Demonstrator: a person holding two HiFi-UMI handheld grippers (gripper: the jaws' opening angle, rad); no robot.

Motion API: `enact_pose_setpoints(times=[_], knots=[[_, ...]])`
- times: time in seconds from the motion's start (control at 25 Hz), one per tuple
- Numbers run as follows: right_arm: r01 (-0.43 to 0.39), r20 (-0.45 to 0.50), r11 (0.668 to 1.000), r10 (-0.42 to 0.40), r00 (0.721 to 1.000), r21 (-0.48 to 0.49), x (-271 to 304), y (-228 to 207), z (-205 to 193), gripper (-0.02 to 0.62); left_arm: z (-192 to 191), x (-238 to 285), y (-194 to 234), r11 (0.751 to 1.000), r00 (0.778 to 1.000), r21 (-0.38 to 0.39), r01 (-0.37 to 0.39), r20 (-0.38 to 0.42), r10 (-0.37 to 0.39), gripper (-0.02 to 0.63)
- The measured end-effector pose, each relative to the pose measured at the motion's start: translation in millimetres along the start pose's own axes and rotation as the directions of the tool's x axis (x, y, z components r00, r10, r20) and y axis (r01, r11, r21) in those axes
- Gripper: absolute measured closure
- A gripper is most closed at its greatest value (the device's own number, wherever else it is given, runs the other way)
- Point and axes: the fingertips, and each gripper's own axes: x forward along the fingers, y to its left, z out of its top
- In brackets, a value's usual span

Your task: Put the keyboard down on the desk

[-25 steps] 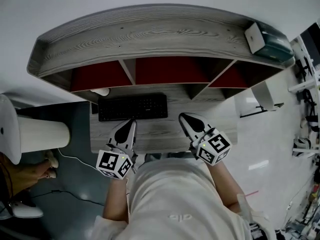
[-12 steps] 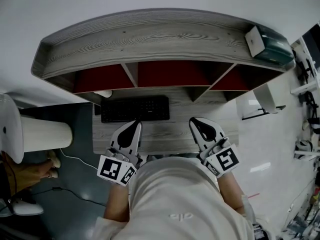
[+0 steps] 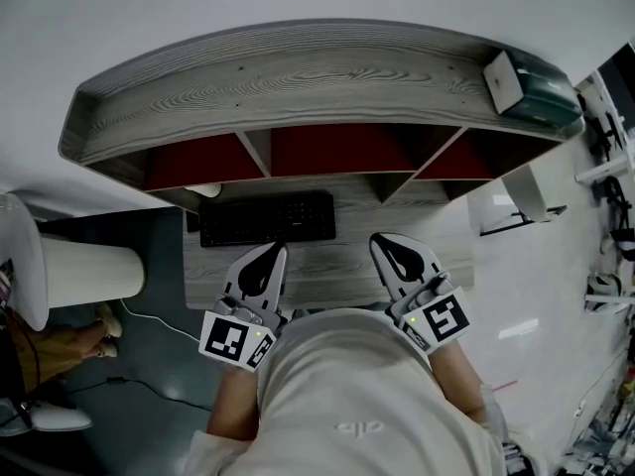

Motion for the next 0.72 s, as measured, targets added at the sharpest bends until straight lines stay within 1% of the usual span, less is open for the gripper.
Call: enact_pose_setpoints(times=[0.08,0.24,0.4,0.72], knots=[[0.000,0.000,1.000,0.000,1.000,0.010,1.2,-0.9,-0.6,0.566,-1.5,1.6,2.3,1.000,1.000,0.011,-0.010,-0.012,0.010,0.591],[0.002,-0.010,1.000,-0.002,1.000,0.027,3.7,-3.8,-3.1,0.566,-2.9,3.3,6.4,1.000,1.000,-0.012,-0.014,-0.013,0.014,0.591],[0.014,-0.001,0.999,-0.014,1.000,0.031,5.1,-5.9,-3.1,0.566,-4.0,2.9,11.5,0.999,0.999,-0.015,-0.035,-0.011,0.035,0.591],[0.025,-0.008,0.999,-0.024,1.000,0.041,8.9,-6.2,-6.1,0.566,-4.3,-0.9,23.9,0.994,0.999,-0.098,-0.045,0.008,0.046,0.591]])
